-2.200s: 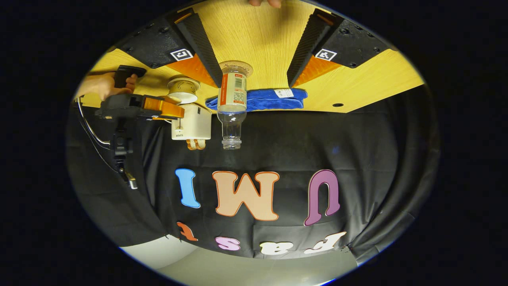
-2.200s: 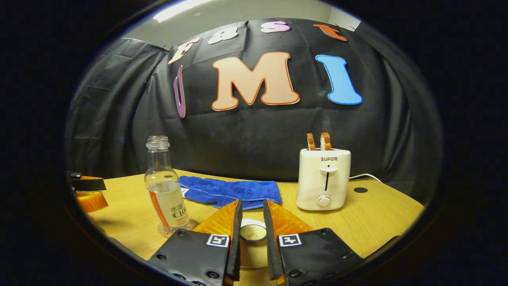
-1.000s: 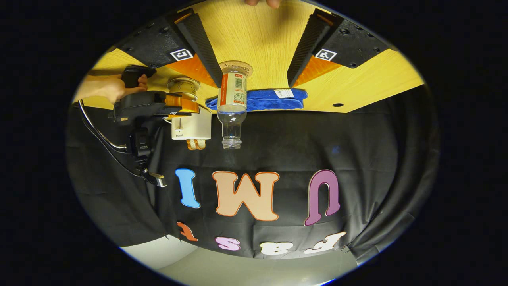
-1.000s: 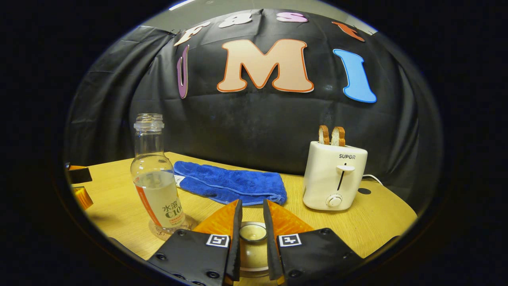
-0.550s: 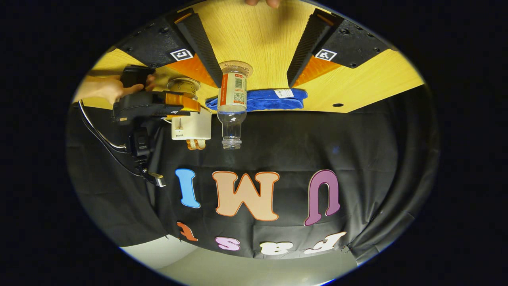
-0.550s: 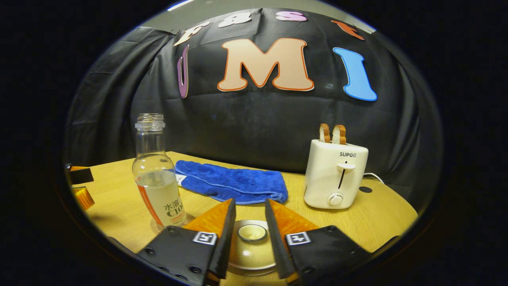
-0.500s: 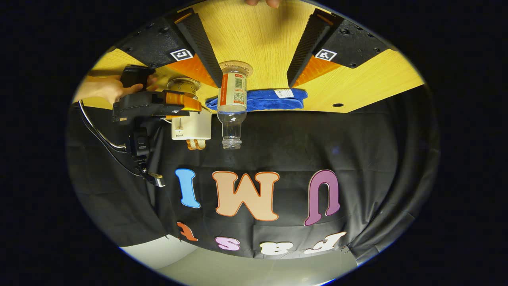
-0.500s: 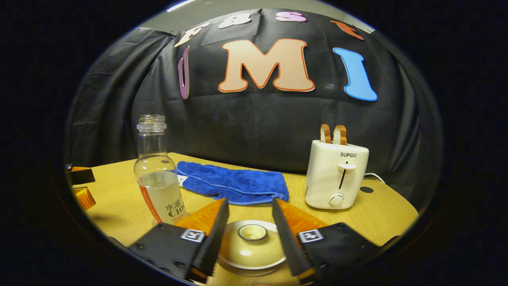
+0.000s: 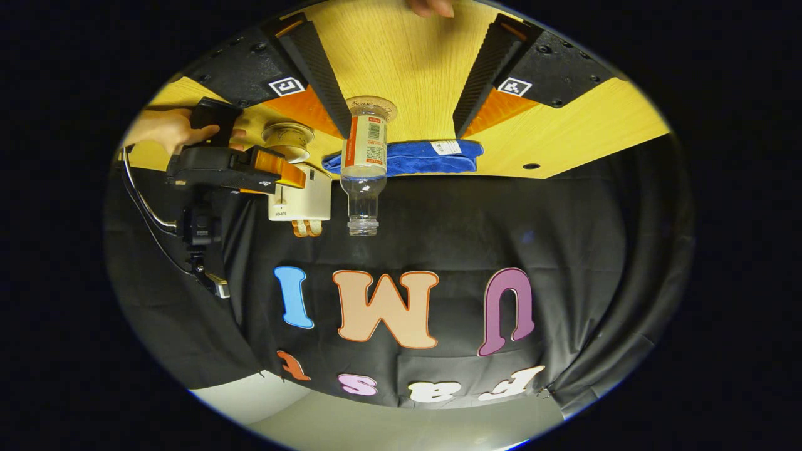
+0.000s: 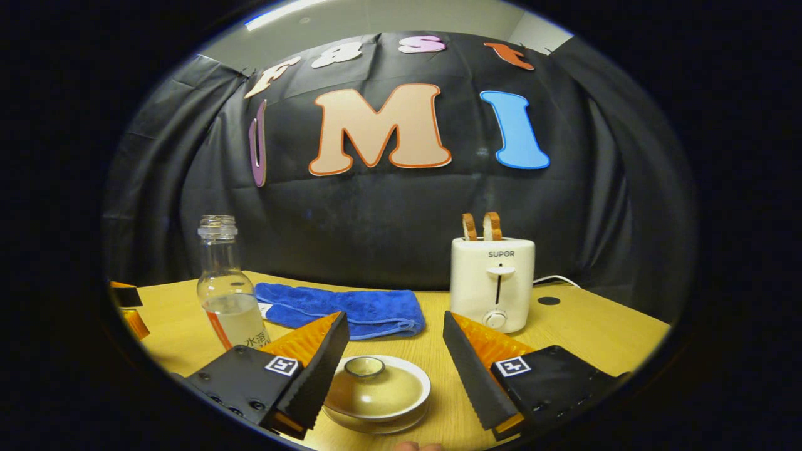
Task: Open the teacup lid with one hand, grasp the water bottle and pour water into the teacup with the other hand; after pouring, place the water bottle on the coaster and then close the teacup lid.
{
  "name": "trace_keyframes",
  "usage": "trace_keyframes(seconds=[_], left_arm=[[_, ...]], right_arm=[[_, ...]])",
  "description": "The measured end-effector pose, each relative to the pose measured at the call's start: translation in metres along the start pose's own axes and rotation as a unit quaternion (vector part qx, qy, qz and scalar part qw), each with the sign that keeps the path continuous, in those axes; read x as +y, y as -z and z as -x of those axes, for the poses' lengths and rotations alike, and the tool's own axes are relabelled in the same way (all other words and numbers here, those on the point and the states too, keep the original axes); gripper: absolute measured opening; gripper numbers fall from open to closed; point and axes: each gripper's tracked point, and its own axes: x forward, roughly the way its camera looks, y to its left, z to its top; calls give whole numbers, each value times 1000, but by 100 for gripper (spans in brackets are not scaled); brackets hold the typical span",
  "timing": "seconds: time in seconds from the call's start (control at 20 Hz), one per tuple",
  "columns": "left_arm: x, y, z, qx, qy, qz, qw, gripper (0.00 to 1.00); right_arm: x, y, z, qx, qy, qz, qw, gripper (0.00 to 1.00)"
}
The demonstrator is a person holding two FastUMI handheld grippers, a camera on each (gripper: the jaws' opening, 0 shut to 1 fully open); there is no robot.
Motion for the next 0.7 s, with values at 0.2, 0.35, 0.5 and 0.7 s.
trace_keyframes(seconds=[0.2, 0.35, 0.5, 0.7], left_arm=[[10, 1, 2, 3, -25, 0, 1000, 95], [9, 0, 8, 2, -35, 0, 999, 95], [1, 1, 16, 4, -35, 0, 999, 95], [-6, -2, 35, 2, -40, 0, 999, 95]], right_arm=[[5, -3, 54, -8, 27, 0, 1000, 97], [17, -4, 103, -8, 25, -1, 1000, 96], [23, -5, 141, -7, 25, -1, 1000, 96], [27, -5, 181, -6, 23, -1, 1000, 93]])
